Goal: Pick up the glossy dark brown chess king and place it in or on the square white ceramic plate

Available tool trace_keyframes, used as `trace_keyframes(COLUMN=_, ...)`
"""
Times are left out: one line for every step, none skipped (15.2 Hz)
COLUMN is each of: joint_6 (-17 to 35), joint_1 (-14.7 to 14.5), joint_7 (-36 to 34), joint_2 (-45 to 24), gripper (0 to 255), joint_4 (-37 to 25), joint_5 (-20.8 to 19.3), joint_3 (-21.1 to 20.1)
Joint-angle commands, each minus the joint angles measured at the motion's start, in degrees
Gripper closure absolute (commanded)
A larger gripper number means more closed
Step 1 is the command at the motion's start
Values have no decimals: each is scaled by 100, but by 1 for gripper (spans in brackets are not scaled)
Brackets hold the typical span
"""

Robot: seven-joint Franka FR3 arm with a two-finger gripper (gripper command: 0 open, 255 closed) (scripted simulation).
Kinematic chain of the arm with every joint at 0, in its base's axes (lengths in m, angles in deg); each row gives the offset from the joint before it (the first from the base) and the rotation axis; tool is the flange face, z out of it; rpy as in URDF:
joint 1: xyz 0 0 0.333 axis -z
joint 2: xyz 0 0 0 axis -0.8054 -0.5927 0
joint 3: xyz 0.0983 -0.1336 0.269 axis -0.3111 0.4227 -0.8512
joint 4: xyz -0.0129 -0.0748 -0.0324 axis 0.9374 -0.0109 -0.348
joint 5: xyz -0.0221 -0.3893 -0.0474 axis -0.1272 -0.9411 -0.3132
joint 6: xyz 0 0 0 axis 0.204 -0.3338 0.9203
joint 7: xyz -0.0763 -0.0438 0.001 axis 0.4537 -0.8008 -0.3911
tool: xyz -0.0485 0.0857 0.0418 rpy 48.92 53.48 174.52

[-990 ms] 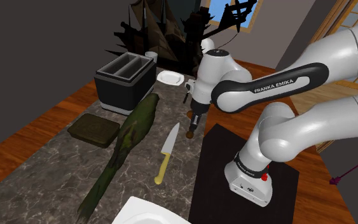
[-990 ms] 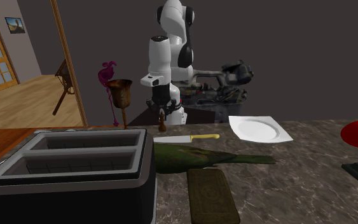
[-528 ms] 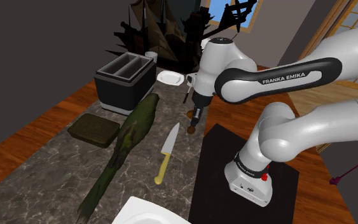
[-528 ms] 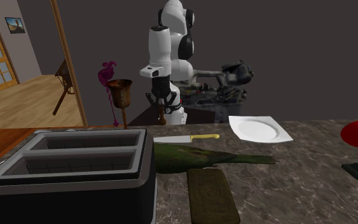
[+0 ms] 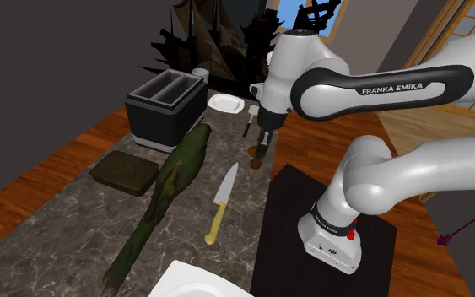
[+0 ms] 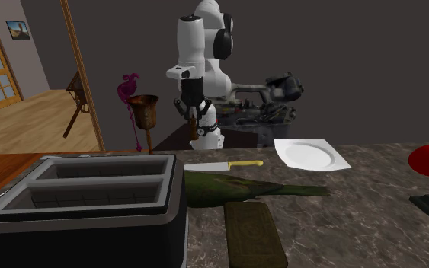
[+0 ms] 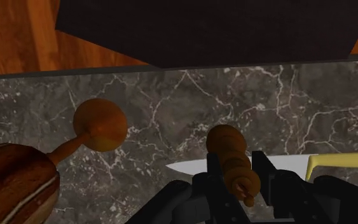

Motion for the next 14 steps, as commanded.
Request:
trace_keyframes(joint_6=-135, joint_1=9, joint_7=11, joint_2=52, gripper=255, joint_4=-80, joint_5=-11, joint_3=13)
trace_keyframes(joint_6=-166, joint_1=-109, joint_7=-150, joint_2=87, gripper=255, joint_4=-77, joint_5=107, joint_3=-130)
trace_keyframes(joint_6=-191, joint_1=-225, joint_7=-312, joint_2=109, gripper=255, joint_4=-81, joint_5=226, joint_3=-275)
trace_keyframes(joint_6=-211, joint_1=-340, joint_7=-473, joint_2=118, gripper=255, joint_4=-94, joint_5=346, joint_3=-420)
trace_keyframes(joint_6=-226, joint_1=-453, joint_7=-634, joint_2=114, gripper=255, joint_4=-115, joint_5=464, joint_3=-565)
trace_keyframes(joint_6=-236, joint_1=-563, joint_7=-795, joint_2=98, gripper=255, joint_4=-144, joint_5=581, joint_3=-710)
trace_keyframes(joint_6=-240, joint_1=-670, joint_7=-956, joint_2=70, gripper=255, joint_4=-182, joint_5=695, joint_3=-854)
trace_keyframes(joint_6=-239, joint_1=-772, joint_7=-1115, joint_2=29, gripper=255, joint_4=-227, joint_5=806, joint_3=-998)
trace_keyframes(joint_6=-234, joint_1=-867, joint_7=-1272, joint_2=-22, gripper=255, joint_4=-281, joint_5=916, joint_3=-1143)
trace_keyframes(joint_6=-225, joint_1=-958, joint_7=-1429, joint_2=-83, gripper=255, joint_4=-342, joint_5=1020, joint_3=-1287)
trace_keyframes(joint_6=-212, joint_1=-1043, joint_7=-1584, joint_2=-155, gripper=255, joint_4=-410, joint_5=1119, joint_3=-1429)
trace_keyframes(joint_6=-196, joint_1=-1121, joint_7=-1738, joint_2=-236, gripper=255, joint_4=-486, joint_5=1213, joint_3=-1571)
trace_keyframes(joint_6=-177, joint_1=-1190, joint_7=-1889, joint_2=-325, gripper=255, joint_4=-569, joint_5=1302, joint_3=-1712)
trace_keyframes(joint_6=-156, joint_1=-1250, joint_7=-2038, joint_2=-421, gripper=255, joint_4=-659, joint_5=1387, joint_3=-1855)
